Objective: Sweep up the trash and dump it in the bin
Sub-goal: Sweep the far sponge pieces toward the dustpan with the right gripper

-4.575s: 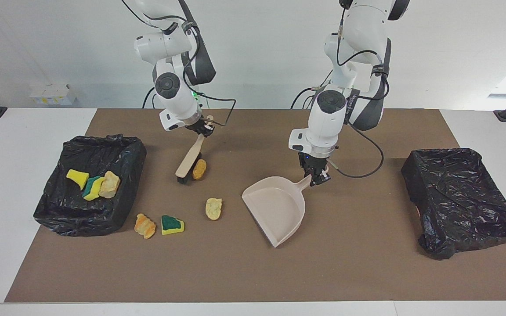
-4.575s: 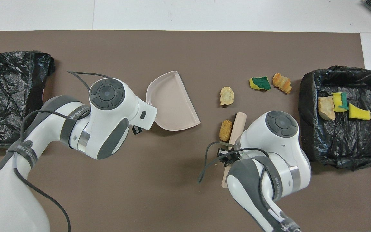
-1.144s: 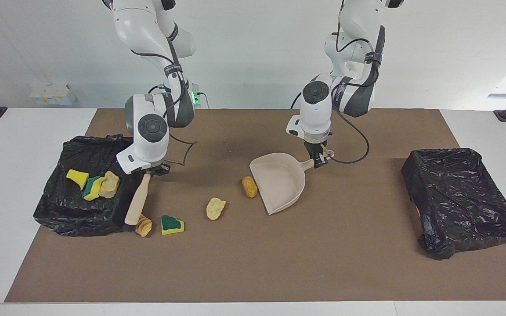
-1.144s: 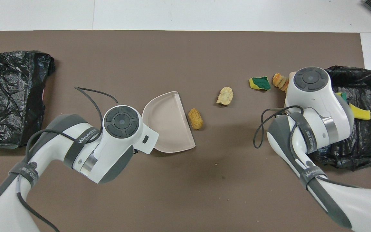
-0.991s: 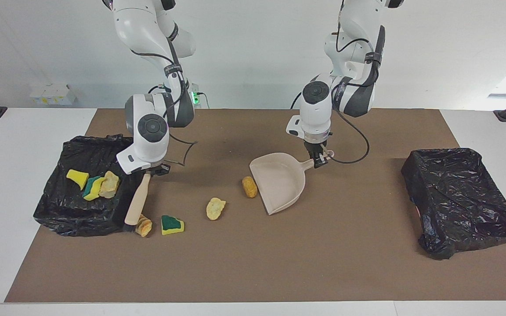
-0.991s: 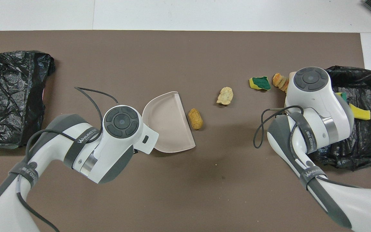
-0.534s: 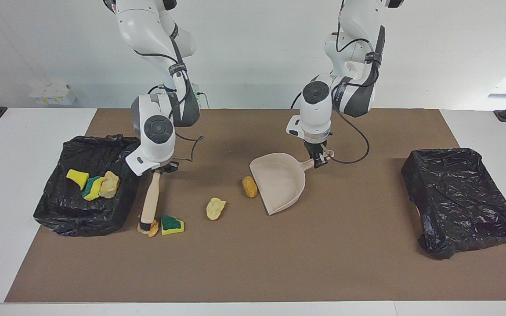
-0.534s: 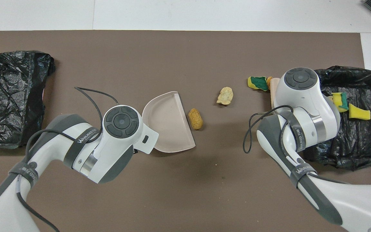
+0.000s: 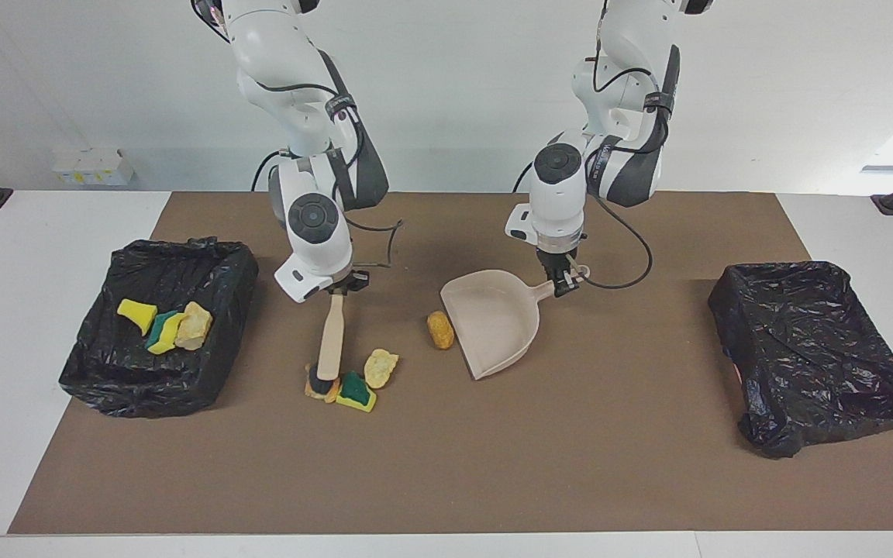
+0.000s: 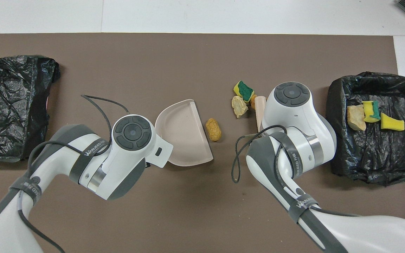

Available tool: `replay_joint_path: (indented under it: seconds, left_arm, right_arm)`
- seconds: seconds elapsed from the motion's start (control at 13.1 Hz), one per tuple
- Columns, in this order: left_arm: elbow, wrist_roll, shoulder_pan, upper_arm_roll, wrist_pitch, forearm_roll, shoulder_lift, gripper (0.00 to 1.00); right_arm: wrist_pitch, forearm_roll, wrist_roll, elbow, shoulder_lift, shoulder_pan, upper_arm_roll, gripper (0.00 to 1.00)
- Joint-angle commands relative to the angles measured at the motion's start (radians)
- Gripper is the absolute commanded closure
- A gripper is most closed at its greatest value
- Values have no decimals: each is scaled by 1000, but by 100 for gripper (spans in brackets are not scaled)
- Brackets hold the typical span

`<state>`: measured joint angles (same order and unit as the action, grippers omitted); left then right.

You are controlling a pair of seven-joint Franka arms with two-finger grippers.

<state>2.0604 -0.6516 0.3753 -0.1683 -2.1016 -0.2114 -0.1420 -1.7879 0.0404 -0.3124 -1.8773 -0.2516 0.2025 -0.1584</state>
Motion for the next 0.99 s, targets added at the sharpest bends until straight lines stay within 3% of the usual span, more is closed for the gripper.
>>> replay_joint_path:
  seconds: [0.0,0.23,0.53,0.69,0.91]
  left_arm:
    - [29,24,2,7,-6,-11,29,100]
    - [29,24,4,7,-6,-10,29,100]
    - [29,65,5,7,-6,-10,30,100]
    - [29,78,5,6,-5,-10,30,100]
    - [29,79,7,6,-5,-10,30,100]
  right_arm:
    - [91,-8,119,65,28,-26,0,100]
    - [88,102,224,64,31,-35,5,100]
    - [-14,180,392,64,12,-84,7,100]
    - [-69,275,415,67,-18,-86,5,100]
    - [-117,280,414,125,-116,-83,5,100]
